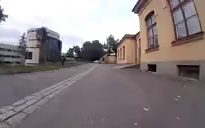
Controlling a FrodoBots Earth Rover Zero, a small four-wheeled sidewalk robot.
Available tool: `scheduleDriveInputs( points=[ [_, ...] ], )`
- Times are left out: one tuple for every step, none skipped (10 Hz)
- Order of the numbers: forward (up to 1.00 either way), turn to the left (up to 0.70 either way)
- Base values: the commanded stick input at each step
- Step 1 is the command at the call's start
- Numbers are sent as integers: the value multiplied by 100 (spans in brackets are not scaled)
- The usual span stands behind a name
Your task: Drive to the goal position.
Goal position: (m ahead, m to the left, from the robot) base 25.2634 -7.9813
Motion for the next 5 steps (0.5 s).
scheduleDriveInputs(
  points=[
    [45, 0],
    [45, 0],
    [45, 0],
    [45, 0],
    [45, 0]
  ],
)
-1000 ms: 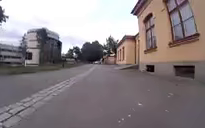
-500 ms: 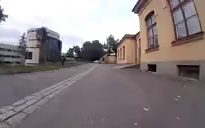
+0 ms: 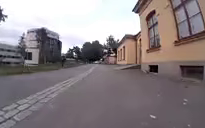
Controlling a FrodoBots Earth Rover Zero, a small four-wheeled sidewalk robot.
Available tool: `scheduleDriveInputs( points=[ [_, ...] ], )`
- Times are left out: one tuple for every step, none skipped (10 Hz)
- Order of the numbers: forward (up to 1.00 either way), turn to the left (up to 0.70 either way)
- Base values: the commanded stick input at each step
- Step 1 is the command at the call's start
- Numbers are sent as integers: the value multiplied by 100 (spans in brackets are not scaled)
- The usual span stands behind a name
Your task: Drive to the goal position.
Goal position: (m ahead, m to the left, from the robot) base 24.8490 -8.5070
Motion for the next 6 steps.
scheduleDriveInputs(
  points=[
    [45, 0],
    [45, 0],
    [45, 0],
    [45, 0],
    [45, 0],
    [45, 0]
  ],
)
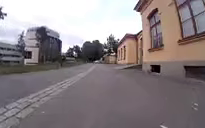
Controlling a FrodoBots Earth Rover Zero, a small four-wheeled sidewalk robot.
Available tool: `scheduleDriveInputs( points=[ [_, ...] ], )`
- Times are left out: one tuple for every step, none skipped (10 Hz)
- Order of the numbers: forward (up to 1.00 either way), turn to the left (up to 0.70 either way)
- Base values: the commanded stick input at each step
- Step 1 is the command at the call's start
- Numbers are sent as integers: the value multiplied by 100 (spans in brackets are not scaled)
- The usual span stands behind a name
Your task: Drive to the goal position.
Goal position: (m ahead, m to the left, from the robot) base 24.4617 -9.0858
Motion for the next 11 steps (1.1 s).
scheduleDriveInputs(
  points=[
    [45, 0],
    [45, 0],
    [45, 0],
    [45, 0],
    [45, 0],
    [45, 0],
    [45, 0],
    [45, 0],
    [45, 0],
    [45, 0],
    [45, 0]
  ],
)
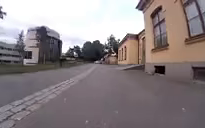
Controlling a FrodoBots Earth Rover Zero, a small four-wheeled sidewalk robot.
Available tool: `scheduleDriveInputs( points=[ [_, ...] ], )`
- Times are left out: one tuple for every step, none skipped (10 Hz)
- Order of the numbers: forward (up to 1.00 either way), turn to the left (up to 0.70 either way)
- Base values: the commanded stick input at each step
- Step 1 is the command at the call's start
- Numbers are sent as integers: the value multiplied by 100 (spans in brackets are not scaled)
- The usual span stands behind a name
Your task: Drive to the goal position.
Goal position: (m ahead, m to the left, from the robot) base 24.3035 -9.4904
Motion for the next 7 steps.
scheduleDriveInputs(
  points=[
    [45, 0],
    [45, 0],
    [45, 0],
    [45, 0],
    [45, 0],
    [45, 0],
    [45, 0]
  ],
)
